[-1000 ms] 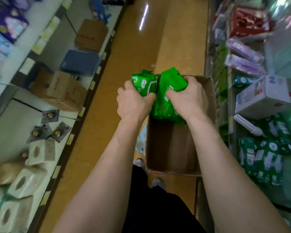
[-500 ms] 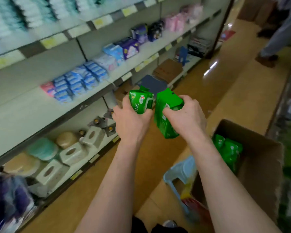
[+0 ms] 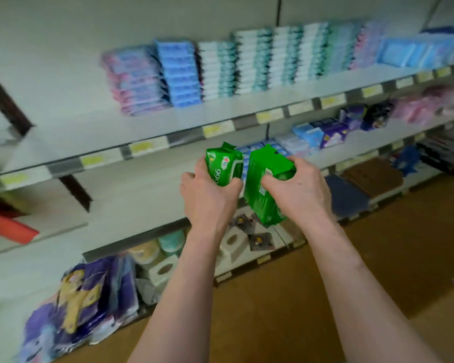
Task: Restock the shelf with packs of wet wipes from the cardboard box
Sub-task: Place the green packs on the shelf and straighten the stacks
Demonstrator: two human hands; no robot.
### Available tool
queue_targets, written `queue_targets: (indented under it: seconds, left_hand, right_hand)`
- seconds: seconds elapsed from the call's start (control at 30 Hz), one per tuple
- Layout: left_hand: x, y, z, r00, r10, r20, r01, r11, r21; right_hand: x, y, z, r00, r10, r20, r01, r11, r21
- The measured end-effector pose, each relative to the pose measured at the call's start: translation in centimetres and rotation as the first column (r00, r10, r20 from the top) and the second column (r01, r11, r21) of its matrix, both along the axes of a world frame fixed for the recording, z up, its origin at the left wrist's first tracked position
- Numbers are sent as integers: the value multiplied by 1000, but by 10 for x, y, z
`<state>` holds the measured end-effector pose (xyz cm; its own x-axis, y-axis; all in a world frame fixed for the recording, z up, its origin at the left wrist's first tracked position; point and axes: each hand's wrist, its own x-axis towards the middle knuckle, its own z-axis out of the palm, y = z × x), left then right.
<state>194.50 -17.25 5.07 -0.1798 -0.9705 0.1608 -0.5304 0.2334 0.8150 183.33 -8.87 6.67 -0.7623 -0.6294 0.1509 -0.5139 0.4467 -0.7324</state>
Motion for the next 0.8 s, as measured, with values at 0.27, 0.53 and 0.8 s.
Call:
queue_targets:
  seconds: [0.27,0.53,0.8]
  left_hand:
    - [59,-93,33,982,177,-63,-183,977,-107]
    - [76,-176,64,934,340,-106,-354,920,-168]
    - [80,-248,64,872,484,-71,-489,861,-141]
  right_hand:
    - [47,-118,35,977,202,-70,-207,976,-64]
    - [55,-220,65,925,370,-92,-380,910,-164]
    - [52,-315,75,842,536,-65,-540,831,-134]
